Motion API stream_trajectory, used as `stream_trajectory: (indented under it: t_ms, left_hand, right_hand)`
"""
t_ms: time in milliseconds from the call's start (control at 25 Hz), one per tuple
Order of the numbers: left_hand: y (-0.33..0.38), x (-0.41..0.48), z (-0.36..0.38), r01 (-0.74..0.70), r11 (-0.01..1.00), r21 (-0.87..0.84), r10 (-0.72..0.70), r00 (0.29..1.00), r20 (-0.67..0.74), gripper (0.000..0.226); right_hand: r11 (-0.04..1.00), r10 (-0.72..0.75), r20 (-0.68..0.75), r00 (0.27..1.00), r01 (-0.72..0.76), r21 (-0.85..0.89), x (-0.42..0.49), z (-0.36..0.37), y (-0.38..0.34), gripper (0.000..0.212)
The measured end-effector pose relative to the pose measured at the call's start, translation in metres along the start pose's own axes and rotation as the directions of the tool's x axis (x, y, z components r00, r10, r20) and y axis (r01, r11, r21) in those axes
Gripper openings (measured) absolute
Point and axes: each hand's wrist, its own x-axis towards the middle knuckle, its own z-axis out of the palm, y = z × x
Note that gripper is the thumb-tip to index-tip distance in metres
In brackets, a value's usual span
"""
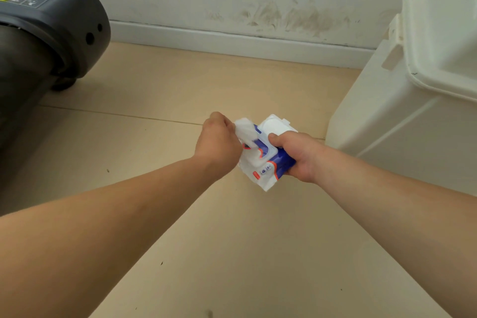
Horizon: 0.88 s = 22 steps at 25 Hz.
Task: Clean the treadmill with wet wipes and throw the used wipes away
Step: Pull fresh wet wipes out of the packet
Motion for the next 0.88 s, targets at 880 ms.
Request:
stream_trajectory:
  t_ms: [880]
  left_hand:
    - [0.003, -0.011, -0.005, -0.155, 0.976, 0.156, 0.126, 0.975, 0.182, 0.033]
  right_hand:
    - [0.999, -0.042, 0.022, 0.999, 0.042, 0.023, -0.003, 0.003, -0.003, 0.029]
